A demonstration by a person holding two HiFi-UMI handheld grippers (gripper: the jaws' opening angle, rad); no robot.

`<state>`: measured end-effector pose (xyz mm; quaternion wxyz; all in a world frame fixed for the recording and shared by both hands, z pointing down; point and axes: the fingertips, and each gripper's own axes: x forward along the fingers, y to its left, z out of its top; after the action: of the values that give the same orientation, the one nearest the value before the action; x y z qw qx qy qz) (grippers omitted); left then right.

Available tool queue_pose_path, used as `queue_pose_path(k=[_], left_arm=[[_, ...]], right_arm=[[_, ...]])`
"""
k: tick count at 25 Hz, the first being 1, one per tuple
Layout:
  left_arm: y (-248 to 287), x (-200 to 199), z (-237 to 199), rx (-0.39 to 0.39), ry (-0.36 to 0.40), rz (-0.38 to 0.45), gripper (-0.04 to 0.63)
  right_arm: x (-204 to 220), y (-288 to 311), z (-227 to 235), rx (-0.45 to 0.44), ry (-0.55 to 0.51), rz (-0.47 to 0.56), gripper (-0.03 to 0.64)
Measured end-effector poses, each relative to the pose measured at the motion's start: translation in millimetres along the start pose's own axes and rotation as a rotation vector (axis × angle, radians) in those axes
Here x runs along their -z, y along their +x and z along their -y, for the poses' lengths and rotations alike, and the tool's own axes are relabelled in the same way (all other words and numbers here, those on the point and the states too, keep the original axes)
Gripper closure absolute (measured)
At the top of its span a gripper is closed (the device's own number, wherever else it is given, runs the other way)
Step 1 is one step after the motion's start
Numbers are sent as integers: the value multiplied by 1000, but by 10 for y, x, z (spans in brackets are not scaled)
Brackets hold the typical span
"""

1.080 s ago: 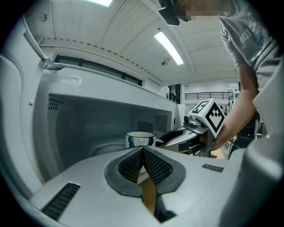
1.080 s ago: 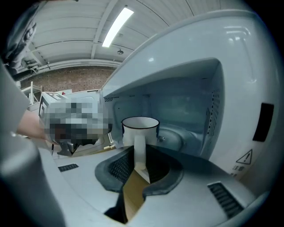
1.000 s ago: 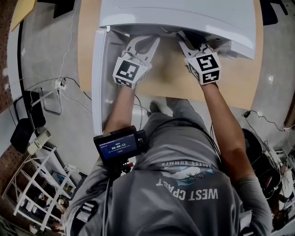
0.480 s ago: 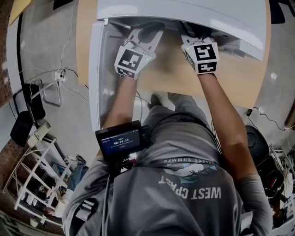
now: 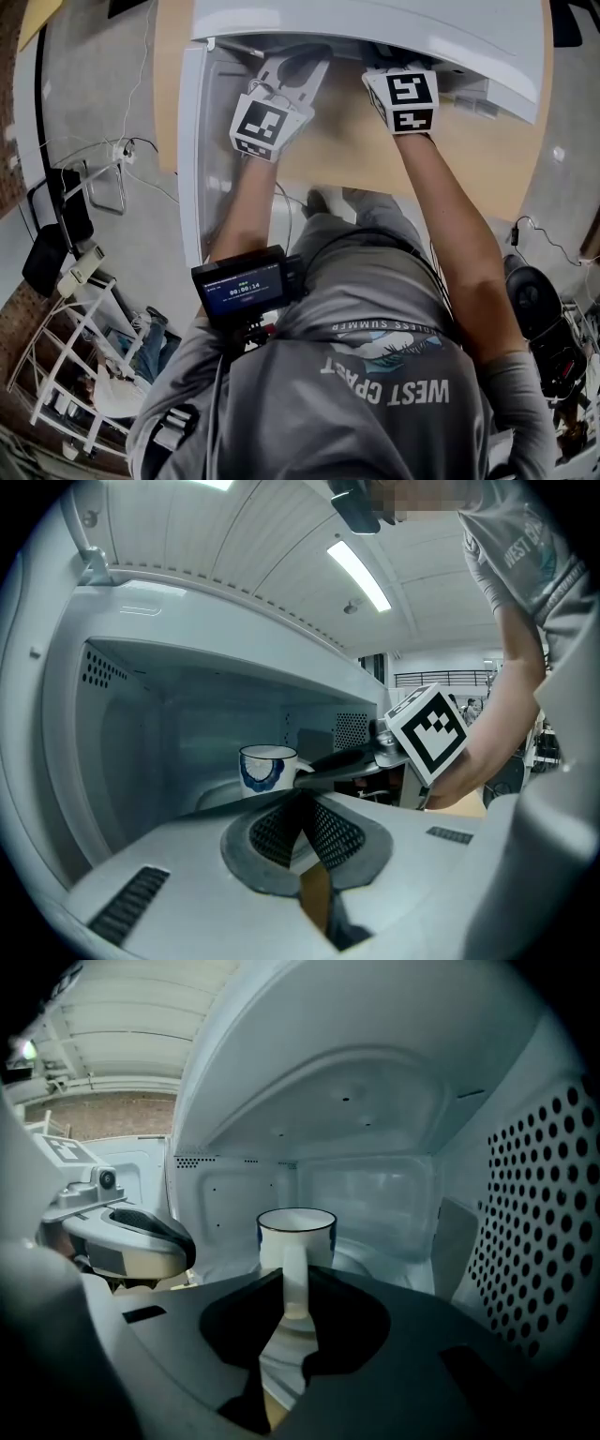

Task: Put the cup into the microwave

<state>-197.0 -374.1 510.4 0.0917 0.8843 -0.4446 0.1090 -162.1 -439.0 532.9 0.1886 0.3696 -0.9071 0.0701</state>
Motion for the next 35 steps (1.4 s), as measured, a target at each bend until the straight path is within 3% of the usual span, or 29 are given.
queue_pose_path(k=[14, 25, 35], left_arm=[[-57, 59, 19, -7, 6, -5, 574], [-90, 85, 22, -27, 23, -5, 574], [-848, -396, 319, -20, 37, 41, 574]], right_arm=[[135, 42, 18, -34, 26, -4, 548], [277, 72, 72, -22, 38, 8, 485], [-93, -588, -275, 30, 26, 4, 482]])
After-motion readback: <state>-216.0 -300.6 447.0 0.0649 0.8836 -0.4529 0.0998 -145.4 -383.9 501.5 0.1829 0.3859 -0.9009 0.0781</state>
